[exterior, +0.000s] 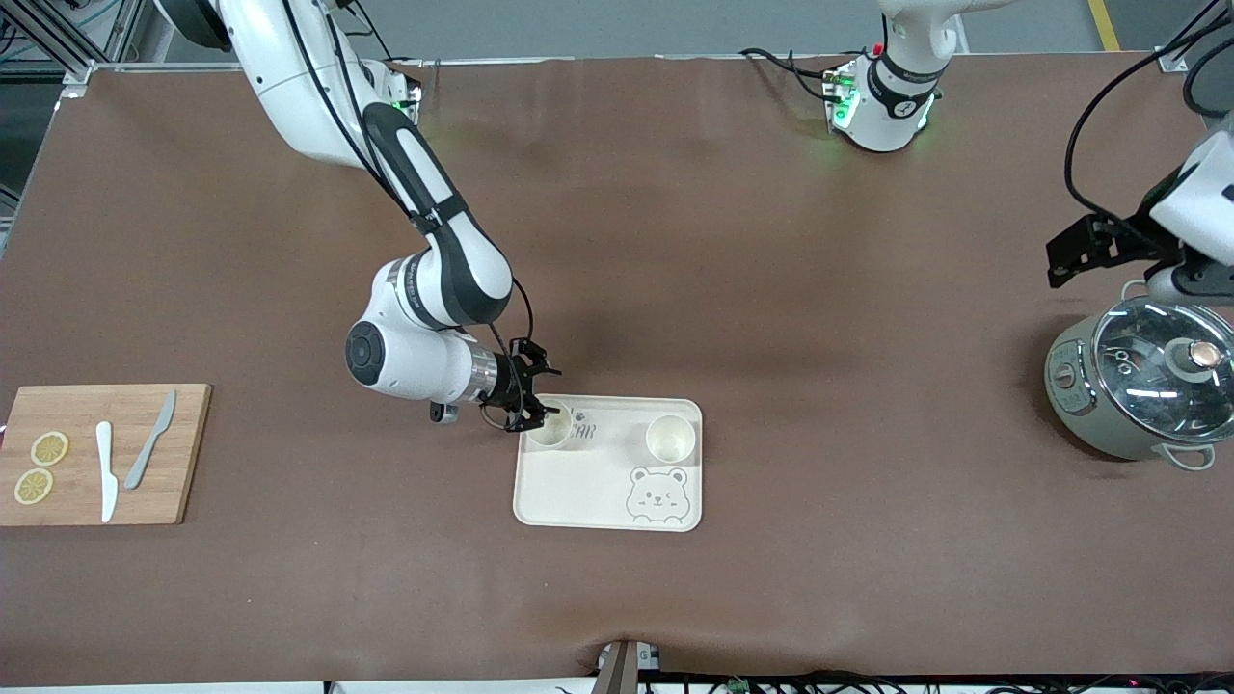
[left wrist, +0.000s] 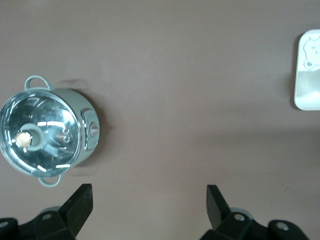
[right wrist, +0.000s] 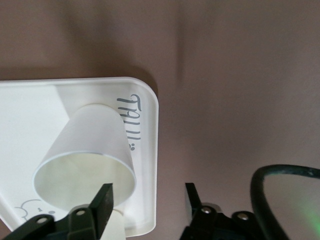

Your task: Place white IKEA cup upright on tray with both arms

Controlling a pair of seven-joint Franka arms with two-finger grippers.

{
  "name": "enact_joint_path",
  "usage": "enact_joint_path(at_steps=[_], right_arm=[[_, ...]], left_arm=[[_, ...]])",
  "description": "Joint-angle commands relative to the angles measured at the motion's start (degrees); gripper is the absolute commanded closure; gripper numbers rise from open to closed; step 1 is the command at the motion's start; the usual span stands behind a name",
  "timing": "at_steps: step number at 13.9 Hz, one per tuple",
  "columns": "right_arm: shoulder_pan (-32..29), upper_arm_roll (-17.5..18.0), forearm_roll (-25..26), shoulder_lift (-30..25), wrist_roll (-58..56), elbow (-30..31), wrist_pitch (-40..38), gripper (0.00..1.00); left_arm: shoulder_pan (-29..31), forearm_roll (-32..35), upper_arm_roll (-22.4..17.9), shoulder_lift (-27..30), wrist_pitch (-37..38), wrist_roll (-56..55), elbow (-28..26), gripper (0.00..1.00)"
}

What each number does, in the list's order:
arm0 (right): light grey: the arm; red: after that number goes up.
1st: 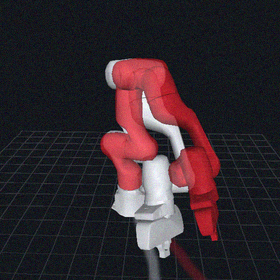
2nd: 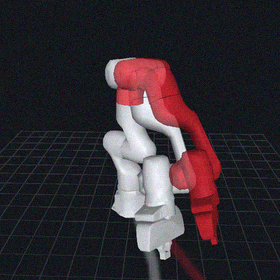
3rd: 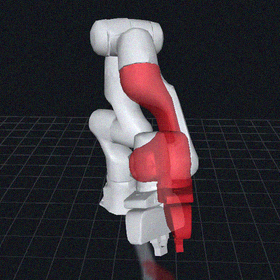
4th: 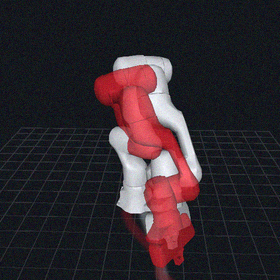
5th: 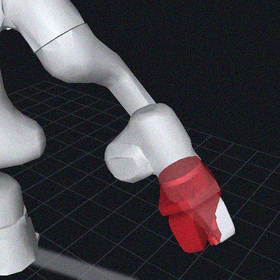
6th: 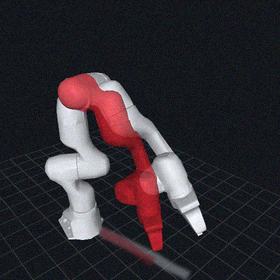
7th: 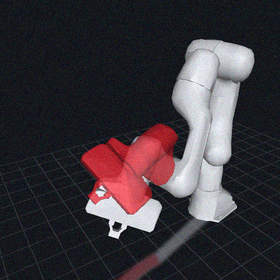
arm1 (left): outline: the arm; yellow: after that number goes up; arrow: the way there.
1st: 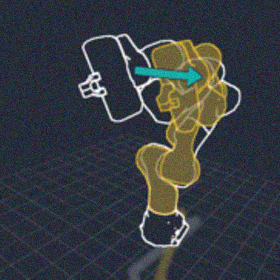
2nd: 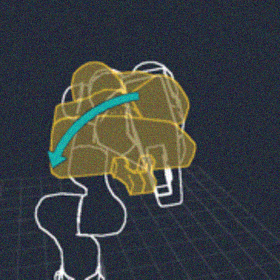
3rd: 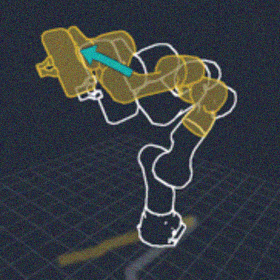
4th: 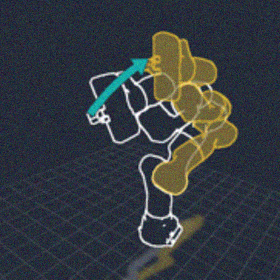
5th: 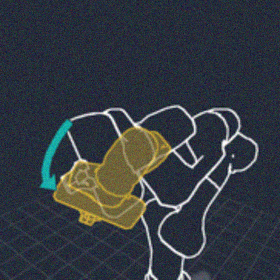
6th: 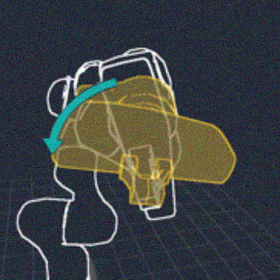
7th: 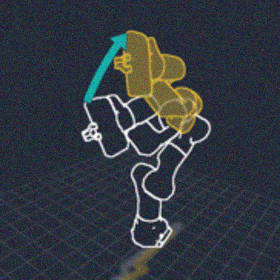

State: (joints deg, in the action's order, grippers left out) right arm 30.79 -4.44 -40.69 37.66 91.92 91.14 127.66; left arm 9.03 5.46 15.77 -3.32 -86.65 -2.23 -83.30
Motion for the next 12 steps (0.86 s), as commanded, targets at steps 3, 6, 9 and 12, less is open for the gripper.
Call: enact_joint_path(at_steps=[3,6,9,12], right_arm=[[-1.5,0.0,5.9,-1.0,2.8,-6.1,-10.5,0.0],[-2.5,0.0,6.6,-1.0,2.6,-9.1,-15.6,0.0],[-5.3,0.4,7.6,-0.8,1.9,-11.1,-16.2,0.0],[-7.5,0.3,7.9,-1.7,-4.8,-13.3,-17.4,0.0]], left_arm=[[-8.0,0.0,-7.3,5.5,3.2,0.6,-4.2,0.0],[-10.3,-3.7,-11.2,7.6,2.7,0.4,-7.0,0.0],[-11.7,-4.0,-12.2,11.5,-1.0,0.2,-12.3,0.0],[-11.0,-4.0,-12.0,12.0,-1.1,0.1,-12.4,0.0]])
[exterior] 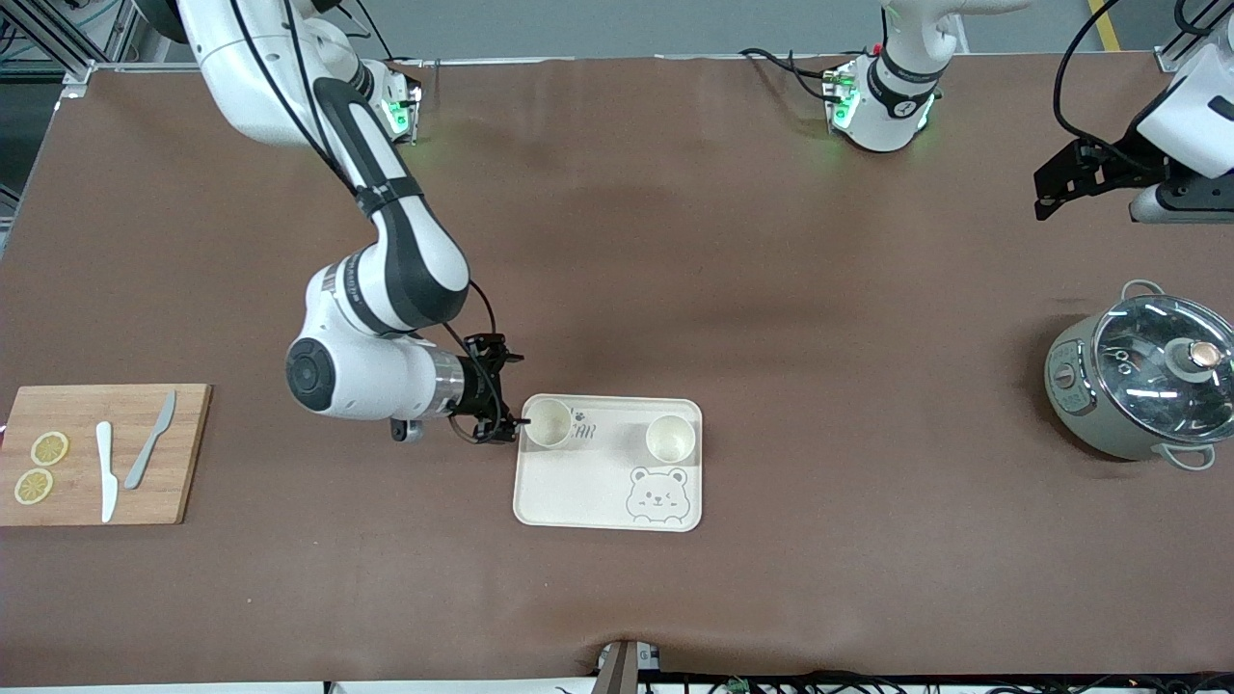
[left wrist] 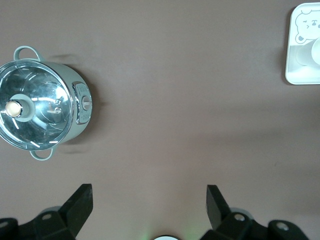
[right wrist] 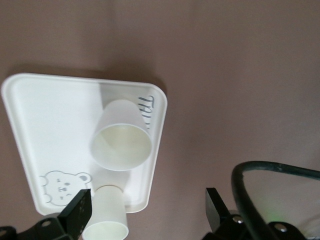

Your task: Place white IKEA cup upright on tray with both arms

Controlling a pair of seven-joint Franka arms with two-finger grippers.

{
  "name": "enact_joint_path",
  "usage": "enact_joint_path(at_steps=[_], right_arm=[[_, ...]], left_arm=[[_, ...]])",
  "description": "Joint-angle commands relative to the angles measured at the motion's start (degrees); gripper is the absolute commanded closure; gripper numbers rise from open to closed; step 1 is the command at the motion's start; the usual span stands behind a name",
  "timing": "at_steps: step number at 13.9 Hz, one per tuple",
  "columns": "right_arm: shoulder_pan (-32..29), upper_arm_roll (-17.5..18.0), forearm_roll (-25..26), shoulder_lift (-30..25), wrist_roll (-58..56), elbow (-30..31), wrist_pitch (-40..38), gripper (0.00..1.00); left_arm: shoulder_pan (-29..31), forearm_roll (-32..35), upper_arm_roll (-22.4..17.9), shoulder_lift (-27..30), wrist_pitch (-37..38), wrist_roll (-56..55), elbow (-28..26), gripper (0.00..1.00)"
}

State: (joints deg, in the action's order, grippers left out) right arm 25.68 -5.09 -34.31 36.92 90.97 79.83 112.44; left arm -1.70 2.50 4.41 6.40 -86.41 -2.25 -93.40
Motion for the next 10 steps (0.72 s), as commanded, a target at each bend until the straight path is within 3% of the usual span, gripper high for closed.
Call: enact_joint_path(at_steps=[1,4,7,10], right_arm=[[-3.9,1.0,1.3,-2.1,-10.0,-2.1,-4.5,0.0],[-6.0,0.5,2.0,-2.7,-15.4,-4.0,-8.2,0.0],[-9.5,0.7,2.0,-5.0,-14.7,-4.2,-17.3,0.0],[-11.3,-1.1,3.0,-7.9,-14.7,-4.0,-19.9,0.0]], left_arm=[[-0.2,-1.0,-0.6,2.2,-1.4,0.1,-2.0,0.0],[-0.3,-1.1,-0.5,1.8,-1.7,0.1,-2.0,0.0],[-0.3,-1.1,-0.4,1.4,-2.4,0.1,-2.3,0.0],[-0.3,-1.1,-0.4,0.8,-2.4,0.1,-2.7,0.0]])
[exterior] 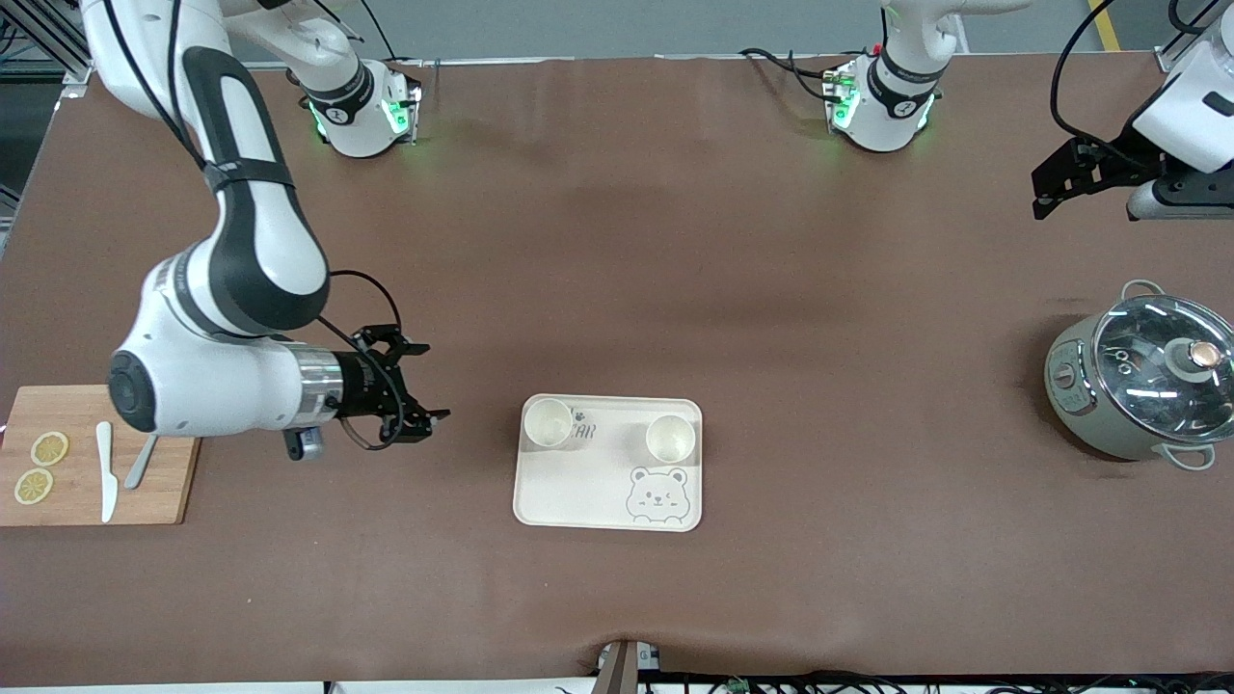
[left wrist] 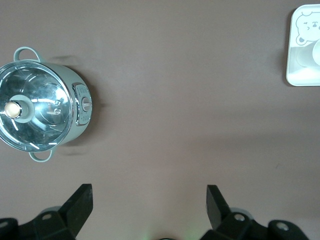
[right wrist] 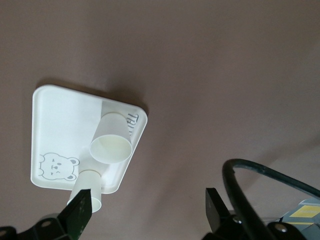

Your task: Place white IKEA cup upright on tray with both arms

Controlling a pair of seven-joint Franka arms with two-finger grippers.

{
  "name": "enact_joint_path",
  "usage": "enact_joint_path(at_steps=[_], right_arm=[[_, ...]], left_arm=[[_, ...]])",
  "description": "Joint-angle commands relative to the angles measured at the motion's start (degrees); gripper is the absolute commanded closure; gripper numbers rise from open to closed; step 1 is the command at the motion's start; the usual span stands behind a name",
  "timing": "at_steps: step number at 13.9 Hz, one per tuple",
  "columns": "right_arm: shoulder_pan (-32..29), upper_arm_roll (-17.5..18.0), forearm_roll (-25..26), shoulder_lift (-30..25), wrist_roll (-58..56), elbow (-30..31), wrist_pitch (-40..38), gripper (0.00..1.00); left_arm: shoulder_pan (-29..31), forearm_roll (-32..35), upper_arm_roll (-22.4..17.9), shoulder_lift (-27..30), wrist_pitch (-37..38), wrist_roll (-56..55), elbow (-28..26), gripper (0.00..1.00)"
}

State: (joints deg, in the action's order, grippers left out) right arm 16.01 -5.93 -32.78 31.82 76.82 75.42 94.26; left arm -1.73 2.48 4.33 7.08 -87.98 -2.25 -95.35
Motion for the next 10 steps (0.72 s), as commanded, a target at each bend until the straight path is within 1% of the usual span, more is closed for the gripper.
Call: enact_joint_path(at_steps=[1,3,4,6,7,9,10], right_arm=[[-2.0,-0.5,2.4,-3.9,-1.1,0.4,-2.7,0.0],[-2.2,-0.4,8.8,-6.4,-6.7,0.7,-6.5,0.0],[-2.3,-0.4,11.2,-7.7,-9.4,0.7,-7.9,0.0],[-4.4,-0.4,12.8,-9.7,-14.8,1.8,-10.7,0.0],[-5.0,-0.5,13.4,-11.2,-20.2,3.3,-11.9,0.0],[-6.3,-0.8,20.1,-14.6,-31.0,7.5,-11.7,0.0],[-6.8,-0.8,21.5,-15.7,-34.1,8.7,-11.6,0.0]], left_arm=[[-0.3,-1.1,-0.3,0.0,-0.8,0.1,-0.7,0.0],[-0.3,-1.1,-0.3,-0.1,-0.8,0.1,-0.6,0.0],[-0.3,-1.1,-0.3,-0.1,-0.8,0.1,-0.5,0.0],[-0.3,-1.1,-0.3,-0.1,-0.8,0.1,-0.5,0.0],[-0.3,-1.1,-0.3,-0.1,-0.9,0.1,-0.5,0.0],[-0.3,-1.1,-0.3,-0.1,-0.9,0.1,-0.6,0.0],[-0.2,-1.1,-0.3,-0.1,-0.9,0.1,-0.6,0.0]])
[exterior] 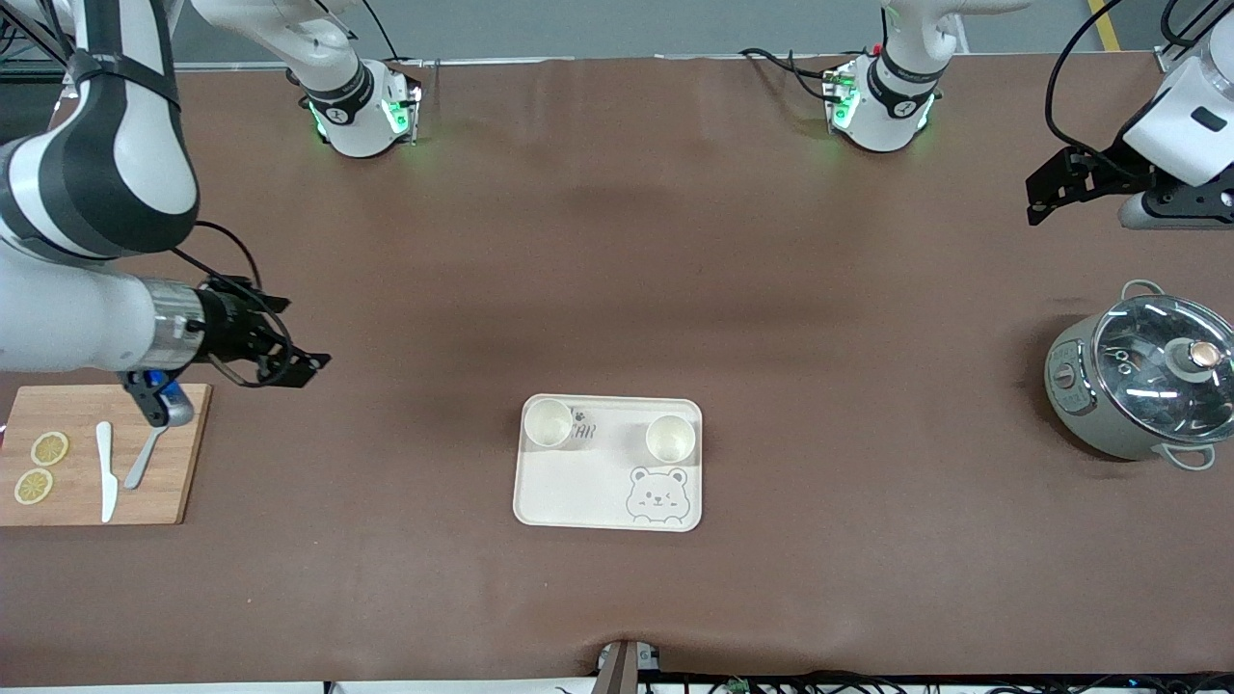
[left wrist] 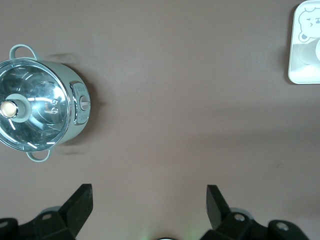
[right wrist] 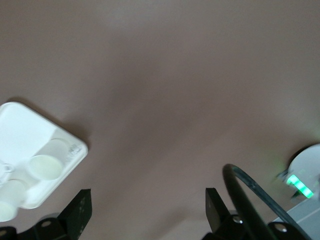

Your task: Place white IKEA cup upright on tray with both arms

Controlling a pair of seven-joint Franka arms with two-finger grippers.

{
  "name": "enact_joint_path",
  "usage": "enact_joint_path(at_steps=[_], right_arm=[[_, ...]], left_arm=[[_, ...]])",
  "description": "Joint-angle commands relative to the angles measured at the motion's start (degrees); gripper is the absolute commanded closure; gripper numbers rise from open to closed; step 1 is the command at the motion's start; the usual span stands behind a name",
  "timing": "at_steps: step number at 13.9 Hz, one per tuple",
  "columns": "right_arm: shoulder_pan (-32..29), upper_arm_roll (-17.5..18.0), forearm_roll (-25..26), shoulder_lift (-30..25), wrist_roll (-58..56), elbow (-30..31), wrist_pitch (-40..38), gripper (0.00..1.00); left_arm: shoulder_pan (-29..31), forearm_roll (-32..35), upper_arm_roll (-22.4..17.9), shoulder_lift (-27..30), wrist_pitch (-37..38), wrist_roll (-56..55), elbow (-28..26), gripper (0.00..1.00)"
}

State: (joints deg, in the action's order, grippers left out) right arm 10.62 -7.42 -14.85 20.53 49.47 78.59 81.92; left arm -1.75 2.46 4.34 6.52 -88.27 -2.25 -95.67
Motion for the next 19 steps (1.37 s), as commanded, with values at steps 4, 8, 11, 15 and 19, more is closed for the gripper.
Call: enact_joint_path(at_steps=[4,8,11,15,19], right_arm=[[-4.7,0.7,4.9,-8.1,-19.9,6.0,0.9,0.0],[-7.3,0.7,6.0,-14.1,-33.8,12.0,4.4,0.0],[-5.2,1.6,10.8,-19.6,-35.1,16.1,6.8,0.0],[-5.8,1.3,12.7,-21.8,-50.8,17.6,7.4,0.0],[-5.7,1.4,13.5,-21.4,-51.3,14.8,7.2,0.0]], left_arm=[[-0.1,-1.1,-0.4,0.7,-0.4,0.1,-0.4,0.0],[-0.1,-1.1,-0.6,0.9,-0.4,0.1,-0.7,0.0],[-0.1,-1.1,-0.6,0.9,-0.3,0.1,-0.7,0.0],[-0.1,-1.1,-0.5,0.7,-0.2,0.7,0.0,0.0],[-0.1,-0.8,-0.6,-1.2,-0.1,0.0,2.1,0.0]])
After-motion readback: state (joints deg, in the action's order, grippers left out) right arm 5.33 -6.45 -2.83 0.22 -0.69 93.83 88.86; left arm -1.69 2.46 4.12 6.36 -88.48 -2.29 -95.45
